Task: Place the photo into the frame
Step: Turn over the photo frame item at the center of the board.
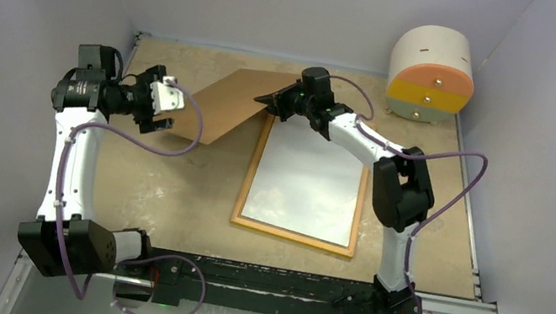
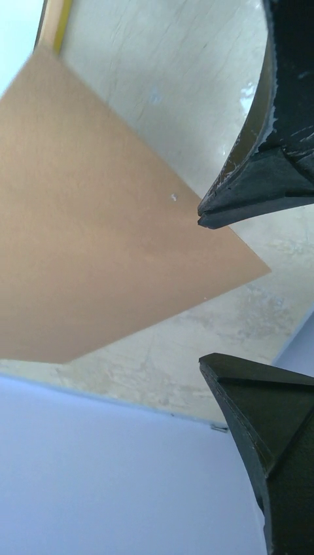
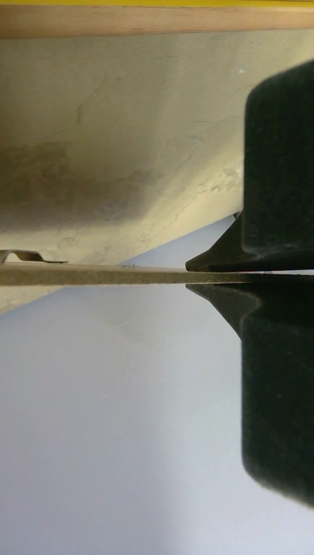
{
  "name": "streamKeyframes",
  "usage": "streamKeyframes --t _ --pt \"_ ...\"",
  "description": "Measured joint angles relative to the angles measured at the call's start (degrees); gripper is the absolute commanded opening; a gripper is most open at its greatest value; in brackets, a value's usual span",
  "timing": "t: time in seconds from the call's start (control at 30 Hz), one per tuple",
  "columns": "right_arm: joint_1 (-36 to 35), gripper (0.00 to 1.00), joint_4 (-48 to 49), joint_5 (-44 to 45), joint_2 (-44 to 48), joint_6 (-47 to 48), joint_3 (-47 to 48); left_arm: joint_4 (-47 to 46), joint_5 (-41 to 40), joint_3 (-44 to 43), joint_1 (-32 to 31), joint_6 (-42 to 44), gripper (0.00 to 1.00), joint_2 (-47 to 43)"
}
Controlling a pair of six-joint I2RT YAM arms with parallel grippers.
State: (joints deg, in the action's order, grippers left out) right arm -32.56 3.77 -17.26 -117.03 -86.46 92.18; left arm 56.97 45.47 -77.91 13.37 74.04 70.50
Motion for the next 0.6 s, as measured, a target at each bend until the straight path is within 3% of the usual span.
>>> streamKeyframes --t 0.23,0.6 --pt "-0.9 0.0 6.0 -1.6 1.6 -7.5 -5.4 10.3 3.3 2.2 0.0 14.2 0.74 -4.2" --pt "-3.3 0.0 13.0 -1.2 4.7 -14.5 -7.1 17.0 3.1 4.0 -0.1 24.6 0.68 -9.0"
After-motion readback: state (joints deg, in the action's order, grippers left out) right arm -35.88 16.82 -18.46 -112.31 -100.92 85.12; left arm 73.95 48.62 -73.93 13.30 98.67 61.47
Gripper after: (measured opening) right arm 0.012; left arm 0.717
